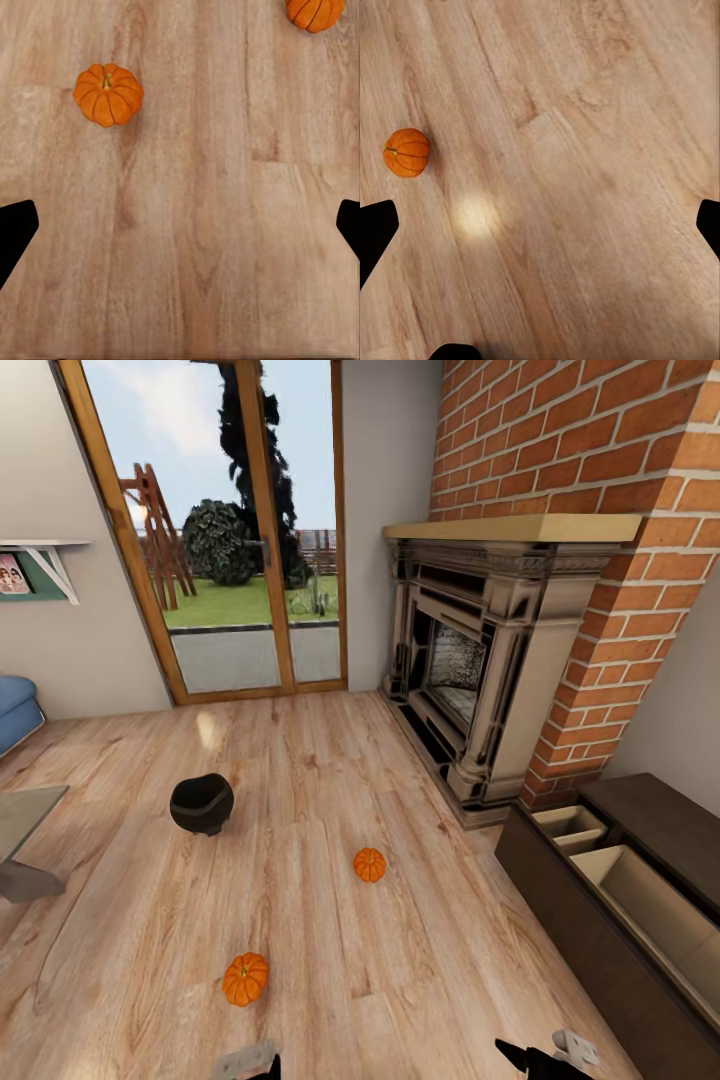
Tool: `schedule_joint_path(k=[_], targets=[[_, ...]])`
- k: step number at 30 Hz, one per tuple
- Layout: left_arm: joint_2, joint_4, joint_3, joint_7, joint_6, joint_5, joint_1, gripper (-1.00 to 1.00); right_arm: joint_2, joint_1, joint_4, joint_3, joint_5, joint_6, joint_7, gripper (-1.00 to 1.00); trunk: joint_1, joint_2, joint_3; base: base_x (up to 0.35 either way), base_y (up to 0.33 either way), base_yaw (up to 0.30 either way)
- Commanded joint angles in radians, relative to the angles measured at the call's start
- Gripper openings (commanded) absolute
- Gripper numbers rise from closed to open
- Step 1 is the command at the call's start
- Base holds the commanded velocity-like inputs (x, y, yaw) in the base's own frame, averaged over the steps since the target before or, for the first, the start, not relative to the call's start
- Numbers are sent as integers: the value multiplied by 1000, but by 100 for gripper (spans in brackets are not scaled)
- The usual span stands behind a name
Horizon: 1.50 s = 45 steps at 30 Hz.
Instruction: Place each of the two pumpkins and all three candles from the living room inside a cabinet in the living room (use any cabinet), then make sure every cabinet is closed, and position the cauldron so it is next to a table in the living room.
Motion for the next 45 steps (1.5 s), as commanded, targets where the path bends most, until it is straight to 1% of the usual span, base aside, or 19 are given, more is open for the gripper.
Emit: schedule_joint_path(k=[1, 2, 4, 8, 23, 30, 33, 34, 35, 36, 37, 38, 39, 40, 41, 42, 43, 44, 45], targets=[[4, -1, -1, 5, 3, 13, 0, 100, 0, 0, -1, -4, -5, 8, 4, 100, 0, 0, -1, 0, 0, 0], [9, -1, -1, 5, 1, 23, 0, 100, -1, 0, -3, -4, -5, 8, 4, 100, 0, 0, -1, 0, 0, 0], [13, 0, -2, 5, -1, 32, 0, 100, 0, 0, -4, -2, -5, 8, 3, 100, 0, 0, -1, 0, 0, 25], [17, 1, -2, 7, -3, 38, 0, 100, 1, 0, -6, 2, -4, 8, 3, 100, 0, 0, -1, 0, 0, 168], [17, 1, -3, 14, -6, 40, 1, 100, 1, 0, -6, 3, -3, 9, 2, 100, 0, 0, -1, 0, 0, 277], [17, 4, -3, 5, -6, 39, 0, 100, 0, 0, -3, -1, -3, 9, 2, 100, 0, 0, -1, 0, 0, 96], [18, 20, -2, 2, 3, 41, -14, 100, 0, 0, -3, -1, -3, 0, 1, 100, 0, 0, -1, 0, 0, 17], [19, 35, -1, 0, 9, 50, -40, 100, 0, 0, -4, -3, -4, -9, 1, 100, 0, 0, -1, 0, 0, 8], [19, 47, -1, -1, 13, 62, -57, 100, 0, 0, -5, -4, -5, -13, -1, 100, 0, 0, -1, 0, 0, 7], [21, 84, 1, -3, 23, 98, -98, 100, 0, -1, -7, -12, -5, -17, -9, 100, 0, 0, -1, 0, 0, 4], [23, 110, 2, -4, 29, 120, -123, 100, -1, -1, -8, -18, -6, -18, -14, 100, 0, 0, -1, 0, 0, 3], [34, 178, 6, -15, 41, 169, -181, 100, -4, -3, -12, -34, -7, -17, -24, 100, 0, 0, -1, 0, 0, 2], [42, 218, 7, -28, 46, 195, -214, 100, -6, -5, -14, -43, -7, -17, -28, 100, 0, 0, -1, 0, 0, 2], [62, 311, 8, -75, 53, 247, -285, 100, -9, -10, -19, -65, -8, -15, -31, 100, 0, 0, -1, 0, 0, 1], [72, 362, 9, -108, 55, 272, -321, 100, -11, -14, -22, -77, -8, -13, -32, 100, 0, 0, -1, 0, 0, 0], [93, 472, 10, -186, 58, 321, -393, 100, -14, -26, -35, -103, -8, -1, -31, 100, 0, 0, -1, 0, 0, 0], [126, 659, 11, -333, 55, 379, -501, 100, -17, -44, -77, -143, -8, 50, -25, 100, 0, 0, -1, 0, 0, 0], [134, 715, 11, -376, 52, 392, -531, 100, -19, -48, -95, -152, -8, 71, -21, 100, 0, 0, -1, 0, 0, 0], [146, 816, 12, -452, 44, 411, -581, 100, -21, -54, -135, -165, -8, 113, -3, 100, 0, 0, -1, 0, 0, 0]])
